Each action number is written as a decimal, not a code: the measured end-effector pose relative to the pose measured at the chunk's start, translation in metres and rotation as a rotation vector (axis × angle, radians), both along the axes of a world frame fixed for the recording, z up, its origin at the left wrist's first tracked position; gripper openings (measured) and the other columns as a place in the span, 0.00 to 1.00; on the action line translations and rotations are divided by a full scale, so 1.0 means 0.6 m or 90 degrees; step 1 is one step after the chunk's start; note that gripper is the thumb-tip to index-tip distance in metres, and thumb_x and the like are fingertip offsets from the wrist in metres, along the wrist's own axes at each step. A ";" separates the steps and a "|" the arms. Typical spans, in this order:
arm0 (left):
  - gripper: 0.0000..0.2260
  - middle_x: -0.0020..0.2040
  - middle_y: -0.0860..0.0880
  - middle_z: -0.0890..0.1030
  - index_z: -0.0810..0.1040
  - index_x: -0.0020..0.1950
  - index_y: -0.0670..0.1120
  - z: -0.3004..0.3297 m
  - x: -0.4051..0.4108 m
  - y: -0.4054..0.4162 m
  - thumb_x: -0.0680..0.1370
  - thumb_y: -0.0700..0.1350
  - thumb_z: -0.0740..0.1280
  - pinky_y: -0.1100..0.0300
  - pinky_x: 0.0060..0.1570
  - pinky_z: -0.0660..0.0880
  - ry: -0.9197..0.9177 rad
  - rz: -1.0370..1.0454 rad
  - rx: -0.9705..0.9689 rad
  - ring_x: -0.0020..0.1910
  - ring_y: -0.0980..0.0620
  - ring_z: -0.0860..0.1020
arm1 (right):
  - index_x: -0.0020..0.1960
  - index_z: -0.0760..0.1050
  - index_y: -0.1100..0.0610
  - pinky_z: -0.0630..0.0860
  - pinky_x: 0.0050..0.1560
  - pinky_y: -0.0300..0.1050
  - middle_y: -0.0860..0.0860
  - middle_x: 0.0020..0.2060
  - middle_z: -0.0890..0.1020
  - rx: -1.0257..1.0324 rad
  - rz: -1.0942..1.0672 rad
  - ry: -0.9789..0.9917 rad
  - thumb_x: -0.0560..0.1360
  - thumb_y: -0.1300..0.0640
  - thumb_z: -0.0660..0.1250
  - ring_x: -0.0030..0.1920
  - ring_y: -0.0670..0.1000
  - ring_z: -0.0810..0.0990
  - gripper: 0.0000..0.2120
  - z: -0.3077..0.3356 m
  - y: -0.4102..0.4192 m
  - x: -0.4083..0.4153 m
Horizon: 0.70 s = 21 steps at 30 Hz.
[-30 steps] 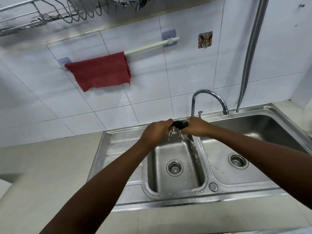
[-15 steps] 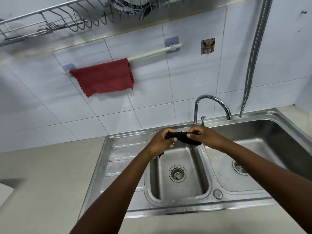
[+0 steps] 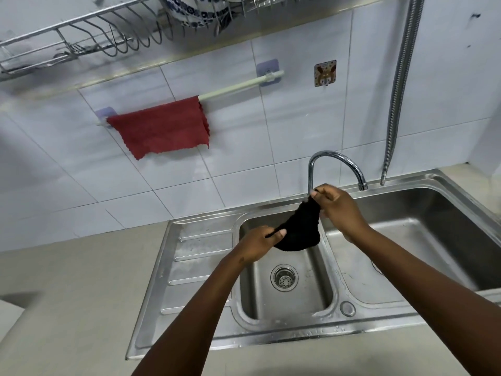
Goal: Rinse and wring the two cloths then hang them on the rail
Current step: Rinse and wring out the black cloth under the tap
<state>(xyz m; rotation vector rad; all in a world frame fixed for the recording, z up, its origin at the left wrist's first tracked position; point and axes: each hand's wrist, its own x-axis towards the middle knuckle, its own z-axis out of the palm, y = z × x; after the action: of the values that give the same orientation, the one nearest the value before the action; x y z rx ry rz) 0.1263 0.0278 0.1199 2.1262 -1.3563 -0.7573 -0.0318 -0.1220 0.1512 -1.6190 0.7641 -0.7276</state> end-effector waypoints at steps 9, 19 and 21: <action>0.15 0.60 0.53 0.77 0.69 0.66 0.57 0.041 0.004 0.010 0.80 0.46 0.60 0.61 0.50 0.76 0.027 0.095 -0.152 0.56 0.54 0.76 | 0.40 0.75 0.53 0.76 0.36 0.39 0.54 0.37 0.76 0.013 0.058 0.023 0.74 0.55 0.67 0.37 0.48 0.75 0.05 0.021 -0.018 -0.007; 0.08 0.36 0.54 0.75 0.77 0.43 0.48 0.044 0.051 0.043 0.76 0.52 0.68 0.64 0.37 0.72 -0.076 -0.012 0.078 0.40 0.53 0.76 | 0.45 0.82 0.54 0.66 0.34 0.27 0.46 0.30 0.74 -0.323 0.301 0.356 0.64 0.57 0.77 0.33 0.45 0.74 0.11 0.063 -0.049 -0.045; 0.12 0.37 0.48 0.77 0.80 0.43 0.44 0.048 0.068 0.046 0.77 0.52 0.66 0.60 0.36 0.77 -0.103 -0.014 0.112 0.41 0.47 0.79 | 0.45 0.81 0.59 0.65 0.36 0.23 0.50 0.31 0.78 -0.372 0.335 0.410 0.65 0.56 0.76 0.35 0.49 0.75 0.11 0.055 -0.045 -0.052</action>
<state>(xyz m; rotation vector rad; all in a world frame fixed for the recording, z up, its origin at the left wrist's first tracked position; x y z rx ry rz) 0.1672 0.0554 0.1486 2.3578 -1.4451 -0.7515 -0.0632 -0.1491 0.1843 -2.5153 0.5342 -0.0165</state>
